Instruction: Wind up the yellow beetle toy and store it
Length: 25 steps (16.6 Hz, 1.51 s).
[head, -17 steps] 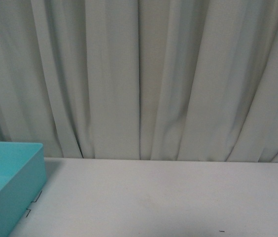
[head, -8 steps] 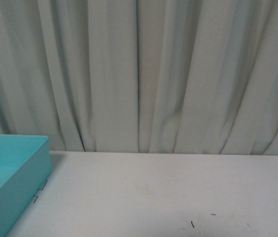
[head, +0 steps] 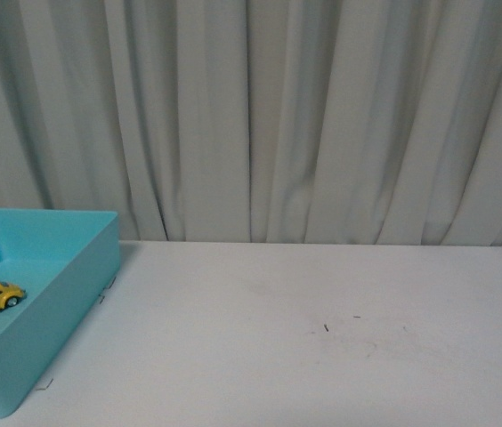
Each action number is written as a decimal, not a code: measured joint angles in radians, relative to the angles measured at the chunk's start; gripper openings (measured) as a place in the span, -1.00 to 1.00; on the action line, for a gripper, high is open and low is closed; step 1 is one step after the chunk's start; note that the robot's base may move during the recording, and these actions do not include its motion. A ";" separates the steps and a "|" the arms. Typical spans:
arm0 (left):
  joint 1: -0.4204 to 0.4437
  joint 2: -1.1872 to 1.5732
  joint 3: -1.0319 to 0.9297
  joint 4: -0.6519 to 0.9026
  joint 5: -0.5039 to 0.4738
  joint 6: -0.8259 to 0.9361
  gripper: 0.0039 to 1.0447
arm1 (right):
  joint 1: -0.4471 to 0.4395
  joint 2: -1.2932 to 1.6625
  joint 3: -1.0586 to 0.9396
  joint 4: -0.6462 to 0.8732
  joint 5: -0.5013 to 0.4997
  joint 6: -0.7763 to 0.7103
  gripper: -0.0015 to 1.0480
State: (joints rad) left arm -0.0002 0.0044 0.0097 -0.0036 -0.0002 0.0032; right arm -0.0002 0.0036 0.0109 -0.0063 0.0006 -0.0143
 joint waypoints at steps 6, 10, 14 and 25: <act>0.000 0.000 0.000 0.001 -0.001 0.000 0.88 | 0.000 -0.001 0.000 0.003 0.000 0.000 0.87; 0.000 0.000 0.000 0.002 0.000 0.000 0.88 | 0.000 -0.001 0.000 0.003 0.000 0.000 0.87; 0.000 0.000 0.000 0.001 -0.001 0.000 0.88 | 0.000 -0.001 0.000 0.003 0.000 0.000 0.87; 0.000 0.000 0.000 0.001 0.000 0.000 0.88 | 0.000 -0.001 0.000 0.003 0.000 0.000 0.87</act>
State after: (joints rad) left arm -0.0002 0.0044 0.0097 -0.0025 -0.0006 0.0032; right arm -0.0002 0.0029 0.0109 -0.0036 0.0006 -0.0143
